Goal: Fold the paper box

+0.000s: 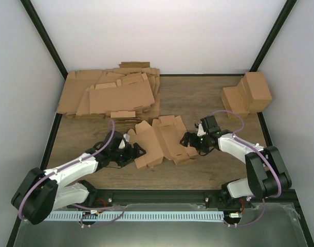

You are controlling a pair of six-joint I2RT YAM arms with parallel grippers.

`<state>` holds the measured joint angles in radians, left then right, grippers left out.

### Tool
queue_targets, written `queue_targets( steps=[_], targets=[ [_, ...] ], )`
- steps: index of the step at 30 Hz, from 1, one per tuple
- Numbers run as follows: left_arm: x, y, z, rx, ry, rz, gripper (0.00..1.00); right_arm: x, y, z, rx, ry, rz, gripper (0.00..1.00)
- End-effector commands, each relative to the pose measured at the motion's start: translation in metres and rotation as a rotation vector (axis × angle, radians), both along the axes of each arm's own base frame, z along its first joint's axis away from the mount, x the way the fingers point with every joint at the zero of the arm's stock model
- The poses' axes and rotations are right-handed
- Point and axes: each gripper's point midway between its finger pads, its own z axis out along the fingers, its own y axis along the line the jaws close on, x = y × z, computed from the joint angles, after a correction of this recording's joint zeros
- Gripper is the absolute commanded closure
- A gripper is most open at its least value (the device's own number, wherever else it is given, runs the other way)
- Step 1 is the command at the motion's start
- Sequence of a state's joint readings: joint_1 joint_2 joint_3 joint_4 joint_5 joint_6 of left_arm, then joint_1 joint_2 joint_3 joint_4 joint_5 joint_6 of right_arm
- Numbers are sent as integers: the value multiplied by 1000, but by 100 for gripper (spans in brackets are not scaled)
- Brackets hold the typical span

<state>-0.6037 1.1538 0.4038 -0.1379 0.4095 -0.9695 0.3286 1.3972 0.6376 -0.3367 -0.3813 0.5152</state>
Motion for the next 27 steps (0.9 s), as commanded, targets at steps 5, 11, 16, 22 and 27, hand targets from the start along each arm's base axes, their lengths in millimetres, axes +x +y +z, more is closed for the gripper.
queue_targets(
  steps=[5, 11, 16, 22, 27],
  targets=[
    [12, -14, 58, -104, -92, -5, 14, -26, -5, -1, 1, 70, 2, 2],
    [17, -15, 73, -129, -121, 14, 21, -25, -5, 7, 7, 51, -3, 2],
    [14, -23, 72, -221, -94, 20, 35, -27, -7, 5, -1, 59, -12, 2],
    [17, -17, 93, -252, -160, 61, 37, -26, -11, 4, -18, 55, -28, 2],
    [16, -14, 101, -286, -181, 89, 39, -25, -11, 5, -17, 52, -32, 2]
  ],
)
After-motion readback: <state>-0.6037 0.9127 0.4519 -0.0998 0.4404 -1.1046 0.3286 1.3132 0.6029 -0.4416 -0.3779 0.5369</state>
